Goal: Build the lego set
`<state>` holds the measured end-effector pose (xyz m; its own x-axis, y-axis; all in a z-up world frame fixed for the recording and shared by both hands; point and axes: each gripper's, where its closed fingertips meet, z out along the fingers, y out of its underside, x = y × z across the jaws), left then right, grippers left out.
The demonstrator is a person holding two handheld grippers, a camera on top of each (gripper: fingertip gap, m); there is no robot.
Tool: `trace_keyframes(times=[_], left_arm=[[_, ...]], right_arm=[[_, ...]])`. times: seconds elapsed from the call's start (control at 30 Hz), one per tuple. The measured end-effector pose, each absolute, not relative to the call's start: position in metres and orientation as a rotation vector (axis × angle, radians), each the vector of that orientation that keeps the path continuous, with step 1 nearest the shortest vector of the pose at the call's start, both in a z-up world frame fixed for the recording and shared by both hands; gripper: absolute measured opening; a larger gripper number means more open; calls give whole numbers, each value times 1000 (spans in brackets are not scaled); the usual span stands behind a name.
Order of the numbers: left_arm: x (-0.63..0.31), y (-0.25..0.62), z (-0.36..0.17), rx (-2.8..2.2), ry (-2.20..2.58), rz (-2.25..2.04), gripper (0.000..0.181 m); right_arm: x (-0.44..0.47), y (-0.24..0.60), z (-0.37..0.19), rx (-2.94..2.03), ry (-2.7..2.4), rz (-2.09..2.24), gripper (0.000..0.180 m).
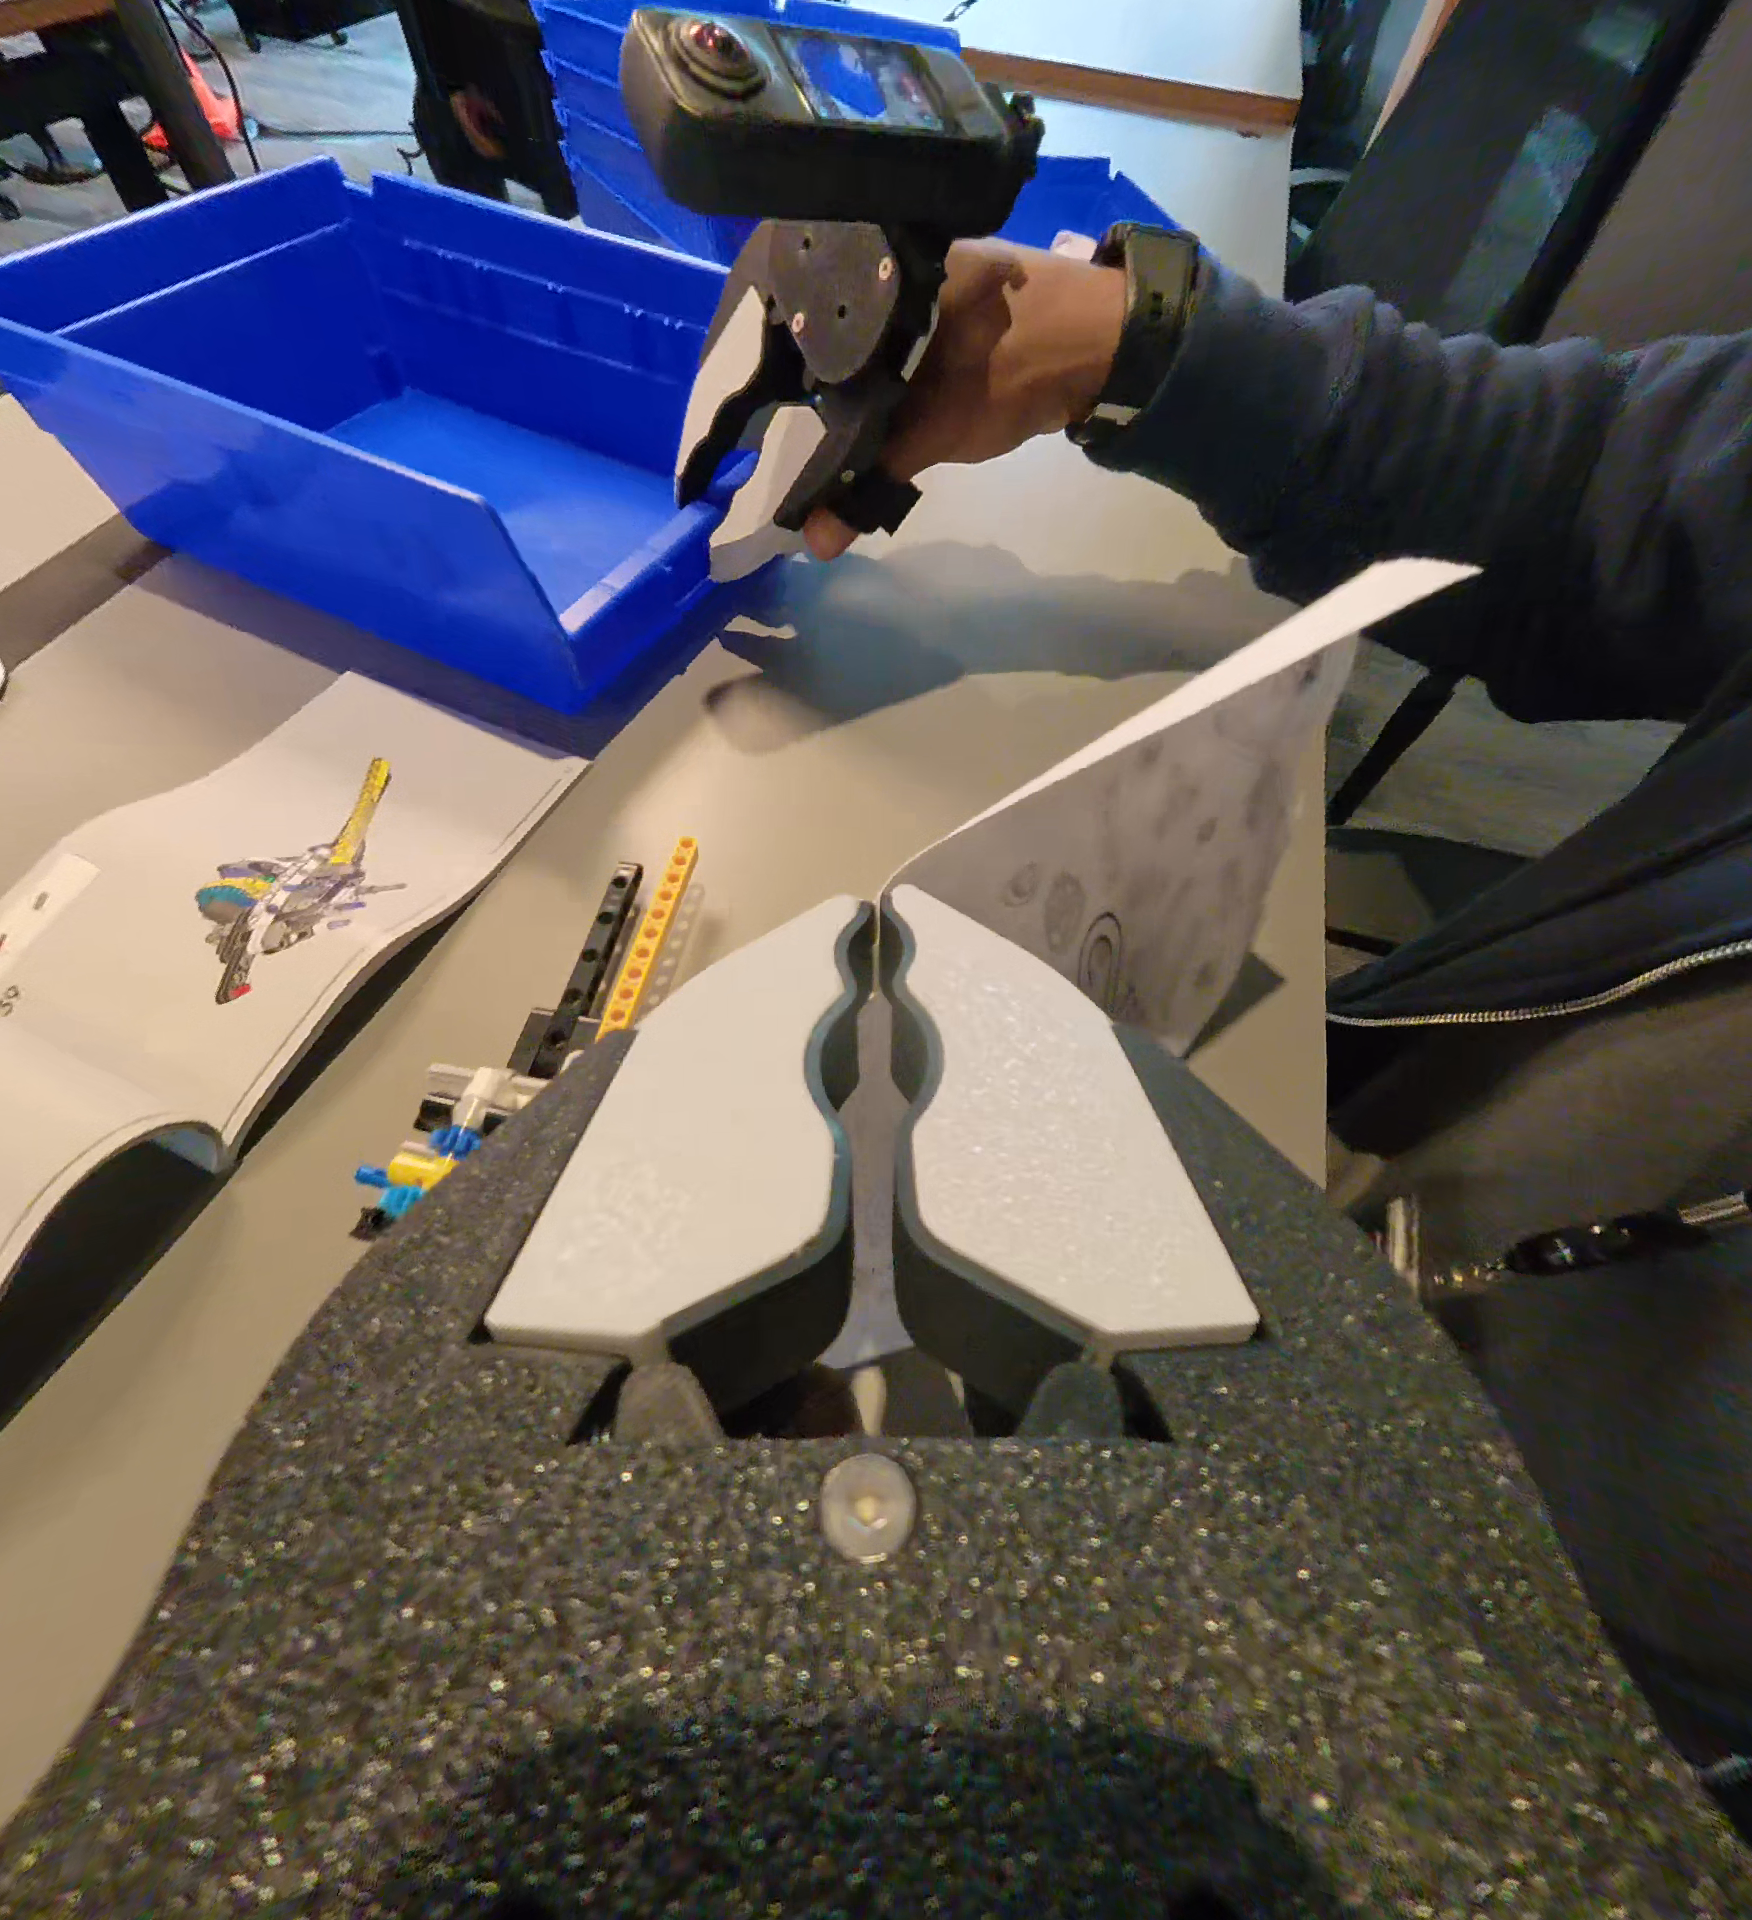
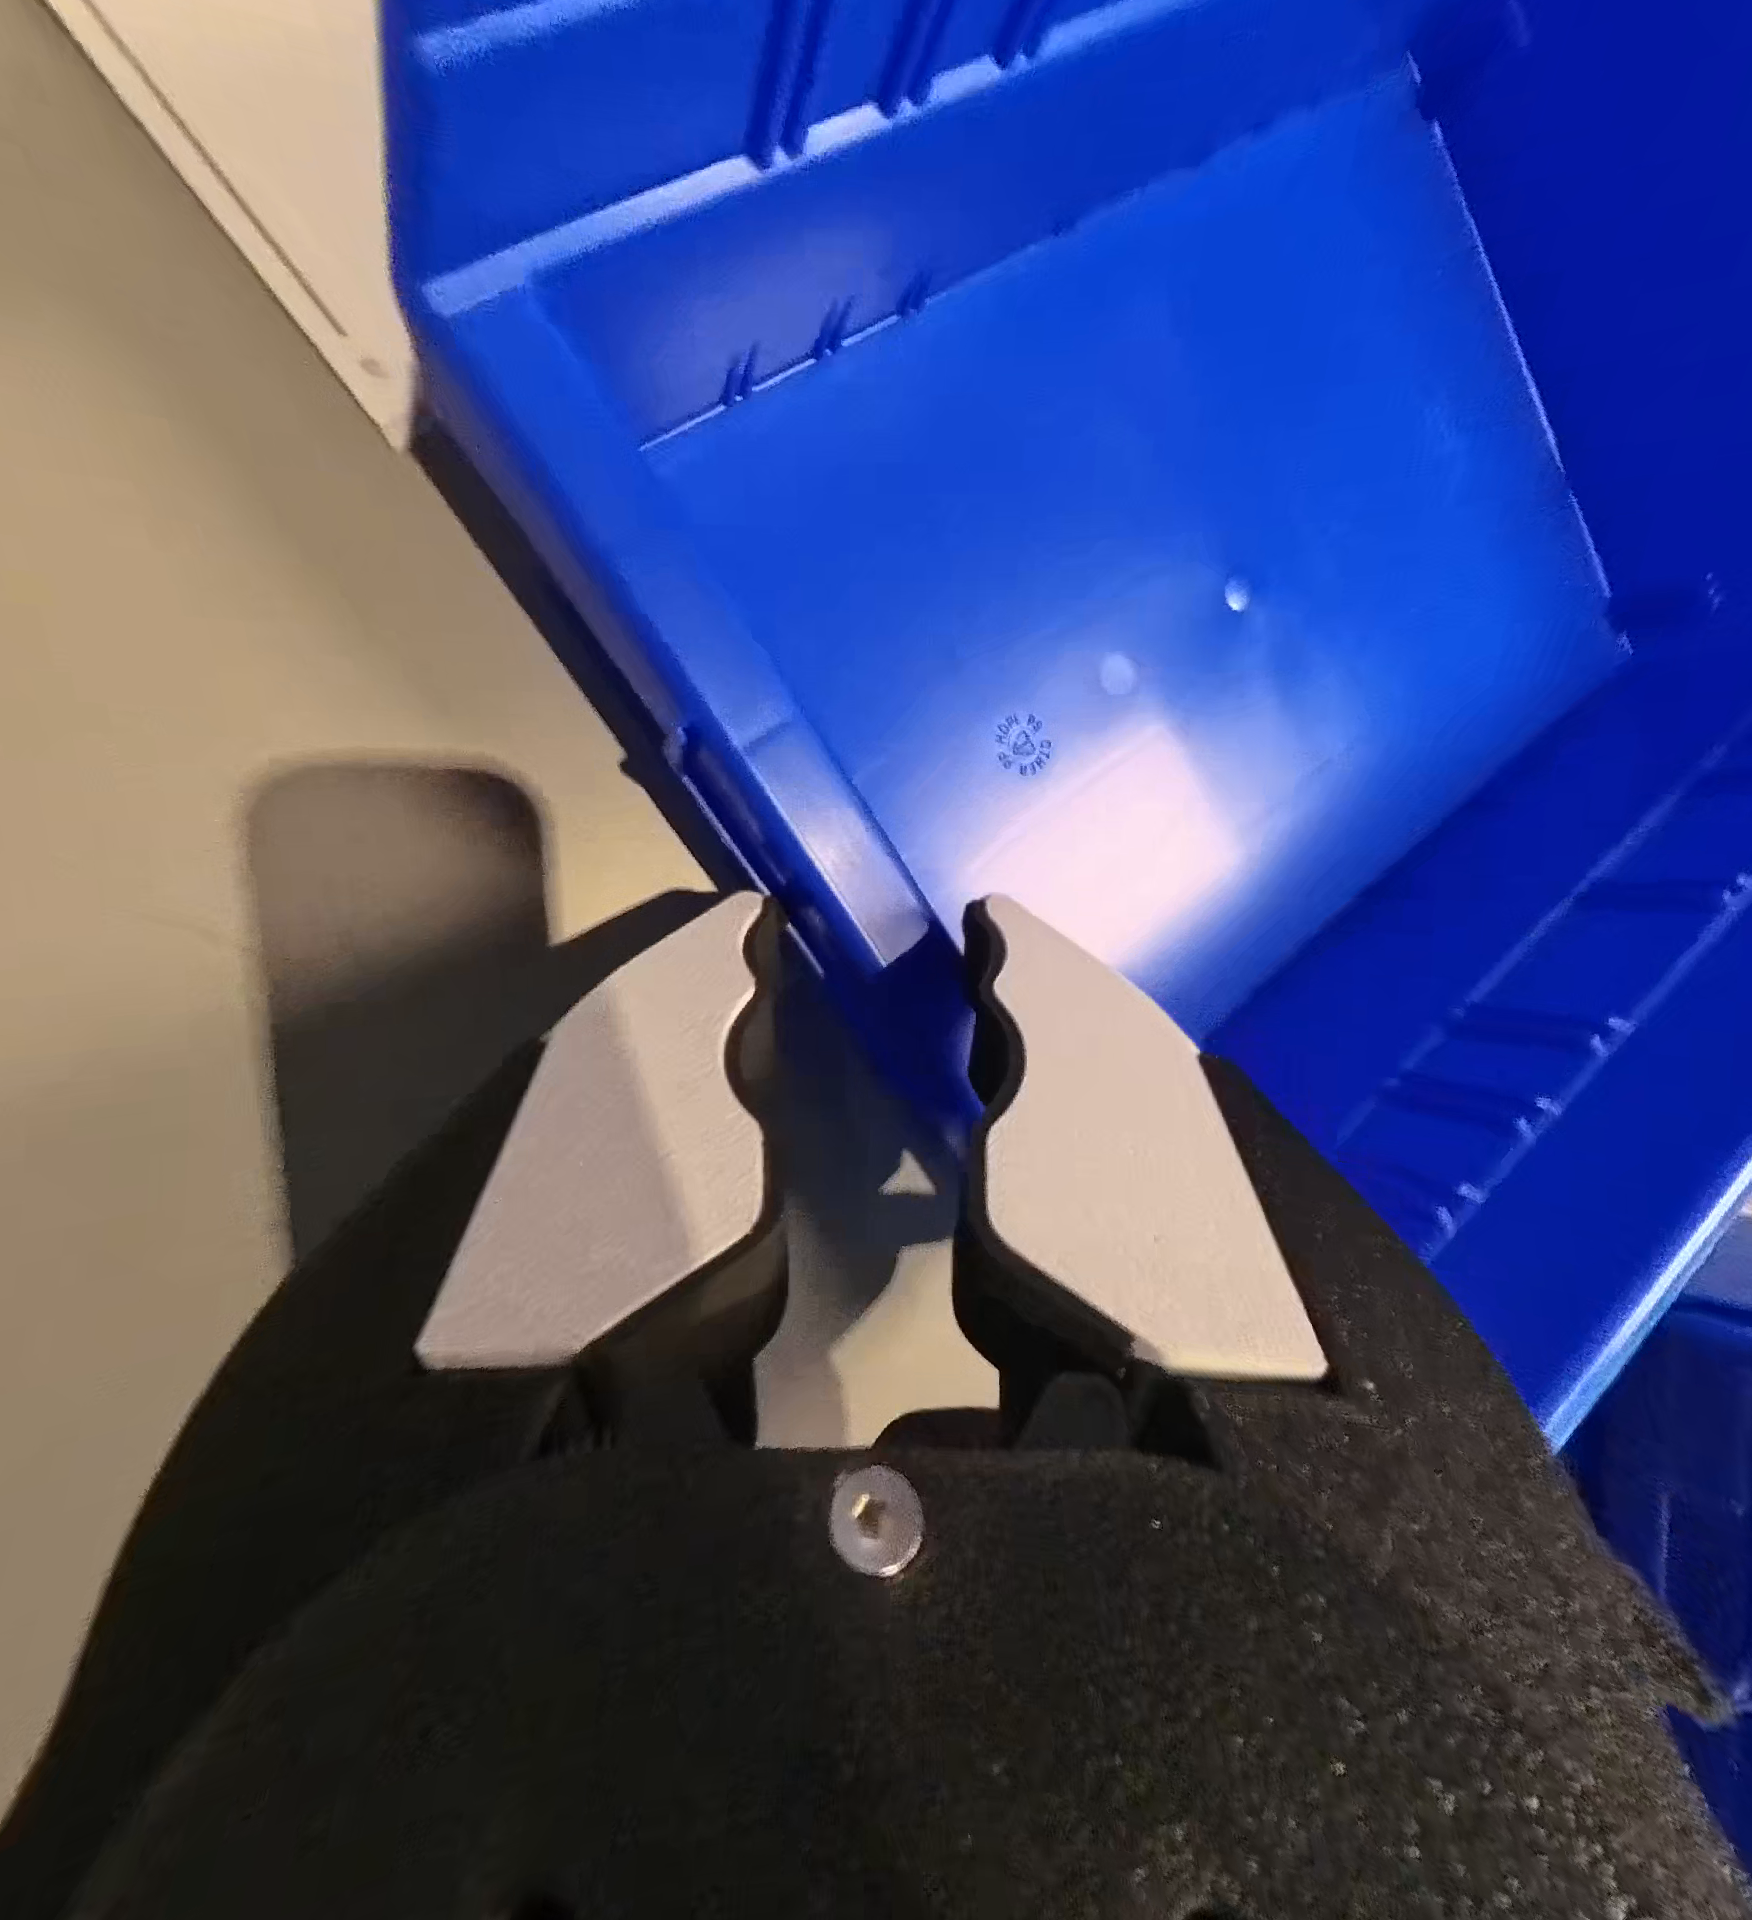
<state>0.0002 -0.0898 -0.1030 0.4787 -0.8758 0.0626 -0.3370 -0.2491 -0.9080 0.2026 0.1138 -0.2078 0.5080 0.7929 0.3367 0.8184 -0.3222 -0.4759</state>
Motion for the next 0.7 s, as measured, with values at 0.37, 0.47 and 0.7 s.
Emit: trace_keyframes(times=[0.37, 0.47, 0.7], left_arm=[[26, -69, -103, -1801, 944, -784, 0], [30, -68, -104, -1800, 928, -780, 0], [29, -61, -105, -1807, 877, -756, 0]], right_arm=[[256, 105, -207, -2304, -1207, -132, 29], [264, 100, -204, -2289, -1220, -153, 27], [209, 38, -134, -2102, -1368, 272, 39]])
